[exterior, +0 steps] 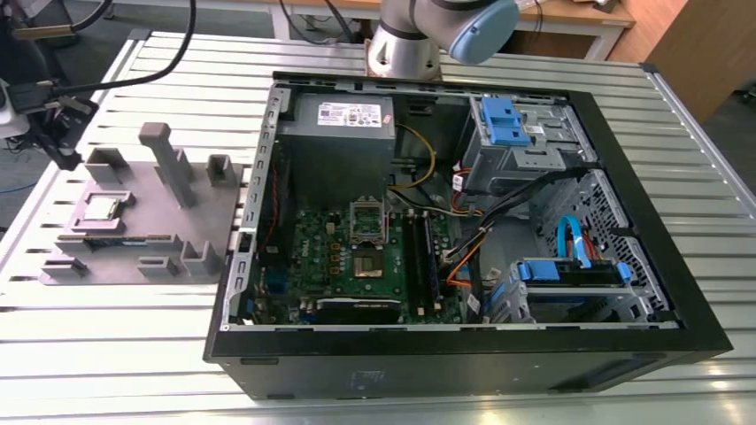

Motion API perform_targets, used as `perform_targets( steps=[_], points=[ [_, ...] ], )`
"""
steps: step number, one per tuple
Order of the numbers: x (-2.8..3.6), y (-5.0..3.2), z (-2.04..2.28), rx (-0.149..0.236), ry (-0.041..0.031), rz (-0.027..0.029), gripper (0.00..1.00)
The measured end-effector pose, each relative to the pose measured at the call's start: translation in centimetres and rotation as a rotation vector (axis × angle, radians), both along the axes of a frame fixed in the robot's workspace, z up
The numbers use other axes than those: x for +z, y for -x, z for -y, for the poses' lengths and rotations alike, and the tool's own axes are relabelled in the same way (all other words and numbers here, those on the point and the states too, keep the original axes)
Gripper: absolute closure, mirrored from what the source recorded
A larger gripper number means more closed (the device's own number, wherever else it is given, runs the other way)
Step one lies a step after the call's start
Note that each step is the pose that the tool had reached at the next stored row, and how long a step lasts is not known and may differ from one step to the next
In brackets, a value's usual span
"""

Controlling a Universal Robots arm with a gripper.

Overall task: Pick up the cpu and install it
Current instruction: 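Reach for the cpu, then pick up the cpu and move it towards the insertion slot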

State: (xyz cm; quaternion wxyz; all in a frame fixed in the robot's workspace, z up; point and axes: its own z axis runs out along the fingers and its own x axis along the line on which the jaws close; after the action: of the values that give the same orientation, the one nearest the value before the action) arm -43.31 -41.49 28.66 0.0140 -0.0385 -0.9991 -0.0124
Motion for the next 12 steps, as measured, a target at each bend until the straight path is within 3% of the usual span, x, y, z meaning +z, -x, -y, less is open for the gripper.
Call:
perform_targets(
  steps=[3,12],
  points=[
    [-0.41,0.09,0.03,0.000,-0.0001,0.0000,0.89],
    [-0.49,0.10,0.03,0.000,0.0000,0.0000,0.89]
  ],
)
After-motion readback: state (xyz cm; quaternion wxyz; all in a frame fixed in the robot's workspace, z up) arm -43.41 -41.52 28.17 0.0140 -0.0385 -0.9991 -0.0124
